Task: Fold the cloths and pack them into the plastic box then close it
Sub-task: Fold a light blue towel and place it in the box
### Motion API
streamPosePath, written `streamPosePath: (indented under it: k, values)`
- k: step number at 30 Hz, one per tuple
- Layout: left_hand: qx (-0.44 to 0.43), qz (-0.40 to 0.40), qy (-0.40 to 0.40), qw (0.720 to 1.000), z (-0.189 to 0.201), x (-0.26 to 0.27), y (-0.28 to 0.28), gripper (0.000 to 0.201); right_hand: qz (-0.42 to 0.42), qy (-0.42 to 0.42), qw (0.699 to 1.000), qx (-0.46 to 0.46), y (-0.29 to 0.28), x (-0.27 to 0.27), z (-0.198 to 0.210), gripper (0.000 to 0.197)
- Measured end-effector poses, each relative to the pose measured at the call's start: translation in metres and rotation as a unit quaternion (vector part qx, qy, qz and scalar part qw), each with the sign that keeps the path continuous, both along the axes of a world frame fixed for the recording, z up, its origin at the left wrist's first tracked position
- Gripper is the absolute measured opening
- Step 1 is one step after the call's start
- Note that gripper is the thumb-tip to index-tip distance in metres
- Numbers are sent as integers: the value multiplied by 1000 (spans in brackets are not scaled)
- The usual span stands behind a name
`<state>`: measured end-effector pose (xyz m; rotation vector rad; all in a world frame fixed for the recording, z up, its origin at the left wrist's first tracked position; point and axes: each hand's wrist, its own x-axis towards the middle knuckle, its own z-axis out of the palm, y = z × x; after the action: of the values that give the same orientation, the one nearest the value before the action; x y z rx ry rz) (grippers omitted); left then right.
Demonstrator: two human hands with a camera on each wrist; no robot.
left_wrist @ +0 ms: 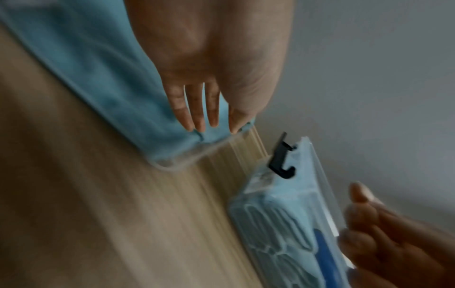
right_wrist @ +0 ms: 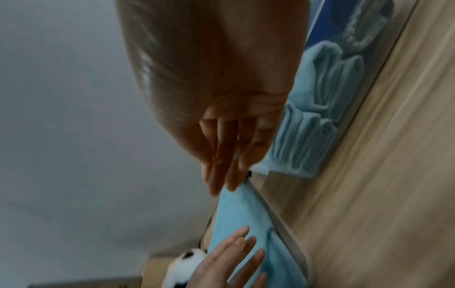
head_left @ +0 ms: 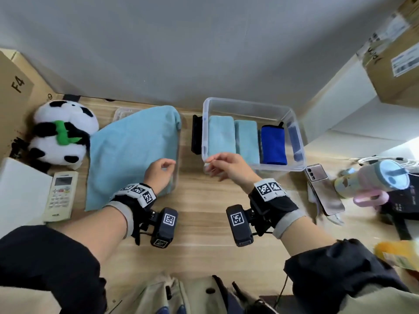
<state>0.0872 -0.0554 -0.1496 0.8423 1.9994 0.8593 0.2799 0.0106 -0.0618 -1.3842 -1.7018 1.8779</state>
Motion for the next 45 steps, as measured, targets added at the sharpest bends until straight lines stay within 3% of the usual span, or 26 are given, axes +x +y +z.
streamPosePath:
  k: [4, 7, 11, 20, 24, 26, 28, 30, 32, 37, 40, 42, 45]
  values:
    - [-53, 31, 87, 994, -18, -38, -49, 22, 152, -85, 983, -50, -31, -24, -25, 15]
    - [-105, 68, 151, 981, -19, -62, -80, 23, 144, -143, 976, -74, -46, -46, -52, 16]
    - [-227, 57, 207, 950, -18, -81, -108, 31, 78, -177, 977, -88, -55, -73, -75, 27]
    - [-255, 153, 94, 950, -21, -93, -113, 63, -47, -219, 968, -109, -55, -114, -101, 21]
    - [-266, 158, 89, 947, -28, -105, -114, 63, -65, -251, 961, -98, -54, -116, -110, 19]
    - [-262, 138, 71, 953, -31, -110, -115, 50, -52, -256, 961, -94, -55, -116, -109, 15]
    - [-248, 122, 40, 960, -33, -112, -118, 35, -52, -230, 967, -99, -57, -116, -103, 11]
    - [-237, 91, 20, 967, -31, -111, -121, 34, -71, -176, 975, -119, -60, -115, -96, 13]
    - [-224, 65, 51, 971, -28, -112, -121, 33, -97, -109, 979, -144, -62, -115, -89, 12]
    - [-56, 197, 67, 976, -3, -108, -109, 22, -118, -43, 990, -57, -61, -108, -63, 19]
    - [44, 208, 44, 976, 30, -98, -86, 14, -142, 0, 990, 26, -59, -100, -36, 24]
    - [86, 176, 14, 981, 51, -86, -72, 20, -159, 47, 985, 54, -60, -94, -17, 20]
    - [131, 10, -100, 986, 83, -49, -65, 6, -186, 139, 971, 57, -62, -84, 17, 15]
